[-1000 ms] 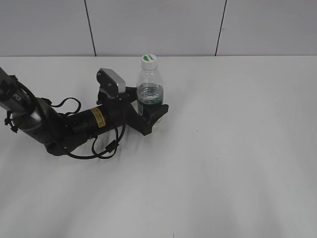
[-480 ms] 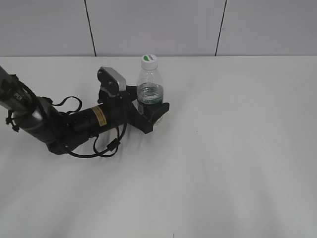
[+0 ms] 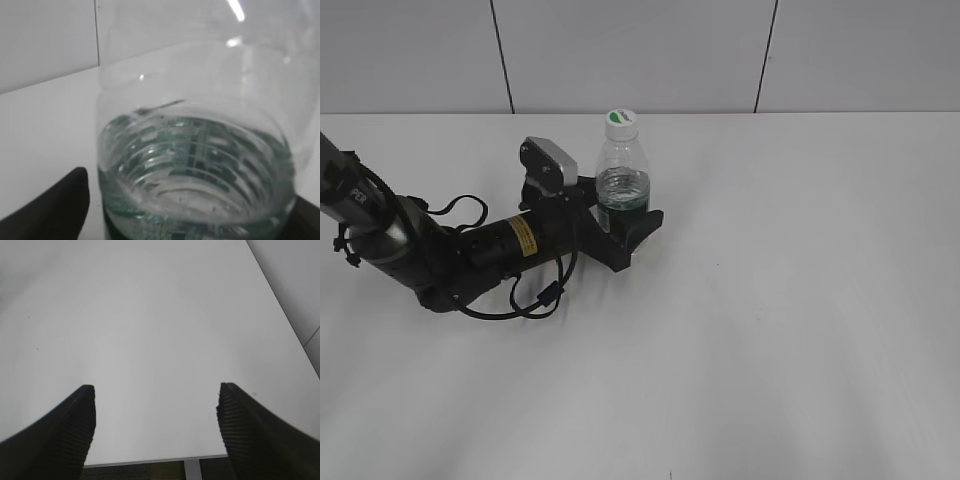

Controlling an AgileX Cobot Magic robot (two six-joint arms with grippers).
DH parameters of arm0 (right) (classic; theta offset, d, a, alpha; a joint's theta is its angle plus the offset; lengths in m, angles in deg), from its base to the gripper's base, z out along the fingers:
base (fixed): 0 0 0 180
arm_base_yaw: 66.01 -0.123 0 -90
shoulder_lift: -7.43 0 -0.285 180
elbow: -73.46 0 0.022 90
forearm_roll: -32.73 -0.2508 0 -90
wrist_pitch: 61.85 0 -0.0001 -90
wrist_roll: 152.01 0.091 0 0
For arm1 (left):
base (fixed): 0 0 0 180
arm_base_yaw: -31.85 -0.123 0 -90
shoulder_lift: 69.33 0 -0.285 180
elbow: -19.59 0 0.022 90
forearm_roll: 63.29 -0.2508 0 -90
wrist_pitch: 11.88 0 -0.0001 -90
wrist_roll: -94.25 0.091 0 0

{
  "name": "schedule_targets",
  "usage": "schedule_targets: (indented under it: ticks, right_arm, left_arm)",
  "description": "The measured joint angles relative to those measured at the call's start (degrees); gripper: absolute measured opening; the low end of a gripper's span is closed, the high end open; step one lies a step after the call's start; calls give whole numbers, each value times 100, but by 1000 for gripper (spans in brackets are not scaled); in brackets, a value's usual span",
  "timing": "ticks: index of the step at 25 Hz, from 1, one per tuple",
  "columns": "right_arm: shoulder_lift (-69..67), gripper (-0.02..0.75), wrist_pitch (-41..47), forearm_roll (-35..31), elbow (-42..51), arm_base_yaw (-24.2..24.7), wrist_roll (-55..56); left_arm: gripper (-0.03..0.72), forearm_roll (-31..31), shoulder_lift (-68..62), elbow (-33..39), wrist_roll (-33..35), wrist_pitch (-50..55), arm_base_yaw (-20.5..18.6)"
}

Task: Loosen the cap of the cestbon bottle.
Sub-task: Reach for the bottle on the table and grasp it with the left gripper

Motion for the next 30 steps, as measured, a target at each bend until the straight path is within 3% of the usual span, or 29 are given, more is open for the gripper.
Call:
schedule_targets:
  ticks: [4,8,26,30]
  right_arm:
    - [0,577,0,0,0,0,0]
    - [0,577,0,0,0,0,0]
    - [0,577,0,0,0,0,0]
    - [0,577,0,0,0,0,0]
  left_arm:
    - [524,0,0,0,-7,0,0]
    - [416,-19,0,0,-7,-16,14]
    - [411,-19,0,0,-7,-32,2]
    - [411,-326,-18,0,-7,-162,-123]
